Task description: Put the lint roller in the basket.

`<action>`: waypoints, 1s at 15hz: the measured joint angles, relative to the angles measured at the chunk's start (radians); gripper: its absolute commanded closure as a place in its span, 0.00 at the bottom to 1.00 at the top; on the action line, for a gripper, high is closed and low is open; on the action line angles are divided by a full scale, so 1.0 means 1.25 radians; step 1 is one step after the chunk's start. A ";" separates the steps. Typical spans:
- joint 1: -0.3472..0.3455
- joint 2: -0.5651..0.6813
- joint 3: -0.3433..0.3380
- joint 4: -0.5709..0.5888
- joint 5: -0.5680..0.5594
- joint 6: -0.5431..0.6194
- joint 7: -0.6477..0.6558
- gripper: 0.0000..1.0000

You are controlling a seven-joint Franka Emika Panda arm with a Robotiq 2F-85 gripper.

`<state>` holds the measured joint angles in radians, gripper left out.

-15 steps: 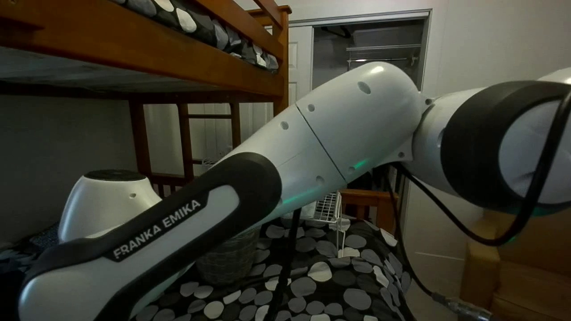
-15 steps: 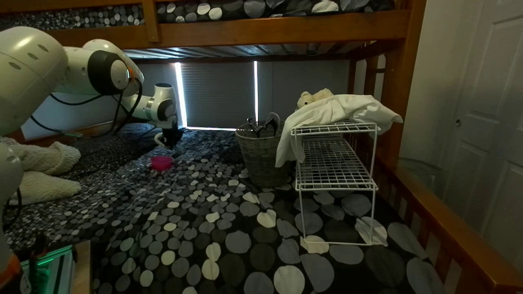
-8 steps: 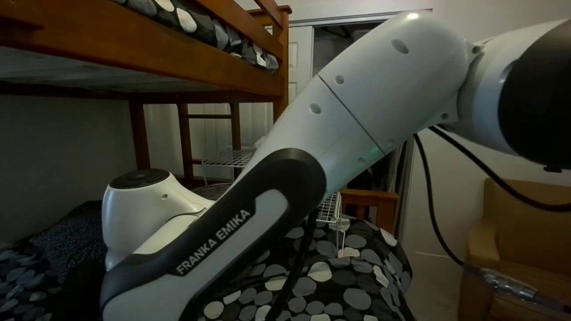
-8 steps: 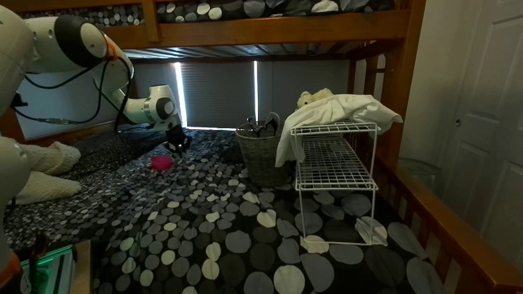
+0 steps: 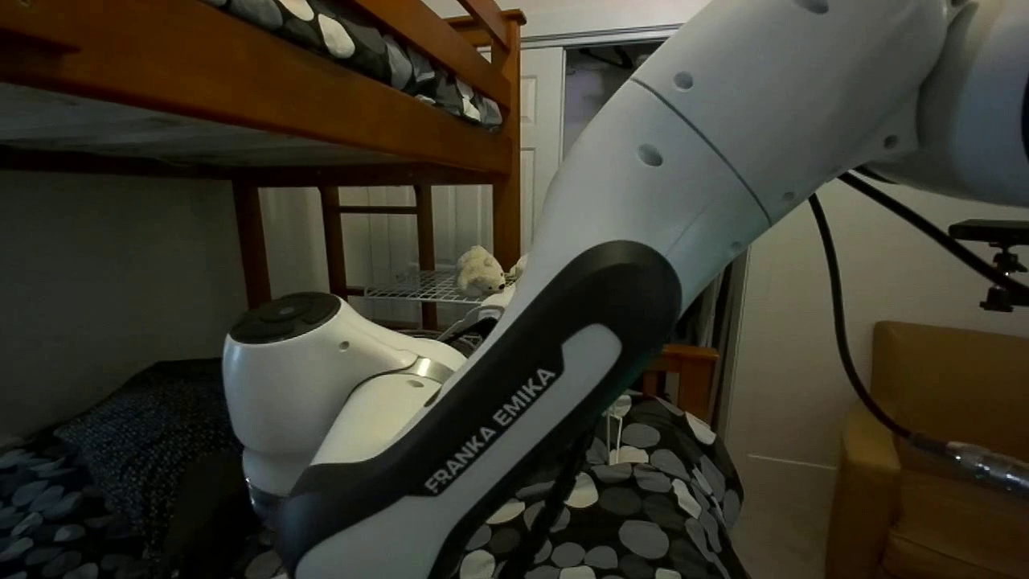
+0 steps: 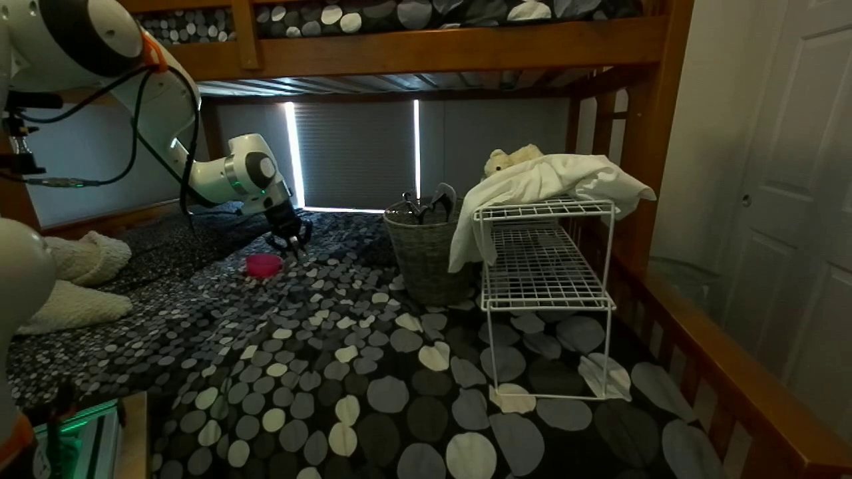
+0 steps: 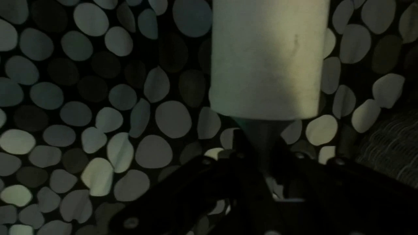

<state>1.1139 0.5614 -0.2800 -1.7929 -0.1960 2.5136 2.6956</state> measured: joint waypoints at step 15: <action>-0.341 -0.350 0.119 -0.159 -0.548 -0.082 -0.519 0.95</action>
<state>0.6882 0.1234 -0.1318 -1.9913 -0.8804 2.4113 2.0474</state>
